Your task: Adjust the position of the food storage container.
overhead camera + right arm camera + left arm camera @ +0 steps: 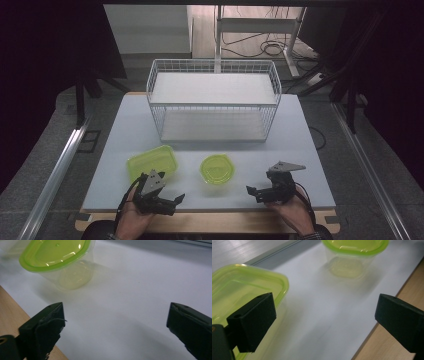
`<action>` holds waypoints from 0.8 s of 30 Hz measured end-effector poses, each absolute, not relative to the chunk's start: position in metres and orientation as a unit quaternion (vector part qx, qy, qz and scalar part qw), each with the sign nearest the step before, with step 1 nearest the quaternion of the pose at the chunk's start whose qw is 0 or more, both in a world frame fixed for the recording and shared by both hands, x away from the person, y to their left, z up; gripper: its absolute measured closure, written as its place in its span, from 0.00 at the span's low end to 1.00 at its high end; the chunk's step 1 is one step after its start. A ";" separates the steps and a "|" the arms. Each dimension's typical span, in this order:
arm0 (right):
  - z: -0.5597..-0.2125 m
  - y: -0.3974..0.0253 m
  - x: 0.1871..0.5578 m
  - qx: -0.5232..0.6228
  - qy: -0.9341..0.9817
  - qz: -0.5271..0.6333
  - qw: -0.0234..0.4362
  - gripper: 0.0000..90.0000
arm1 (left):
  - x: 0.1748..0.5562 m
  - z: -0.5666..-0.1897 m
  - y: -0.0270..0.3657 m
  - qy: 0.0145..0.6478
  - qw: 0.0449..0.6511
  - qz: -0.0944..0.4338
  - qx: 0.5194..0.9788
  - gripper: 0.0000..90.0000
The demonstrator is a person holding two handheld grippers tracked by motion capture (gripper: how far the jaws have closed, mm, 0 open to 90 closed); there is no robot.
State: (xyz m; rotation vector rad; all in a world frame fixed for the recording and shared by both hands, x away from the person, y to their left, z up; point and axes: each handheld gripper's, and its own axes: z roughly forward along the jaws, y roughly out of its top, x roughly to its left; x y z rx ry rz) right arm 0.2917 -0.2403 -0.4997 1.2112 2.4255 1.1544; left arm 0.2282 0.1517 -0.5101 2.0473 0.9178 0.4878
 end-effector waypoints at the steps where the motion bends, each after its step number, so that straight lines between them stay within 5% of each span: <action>1: -0.500 -0.239 0.291 0.409 0.822 0.383 0.104 0.05 | 0.228 -0.510 0.152 0.366 0.404 0.201 0.814 0.04; 24: -0.494 -0.235 0.296 0.379 0.837 0.384 0.094 0.47 | 0.229 -0.517 0.155 0.361 0.390 0.220 0.818 0.04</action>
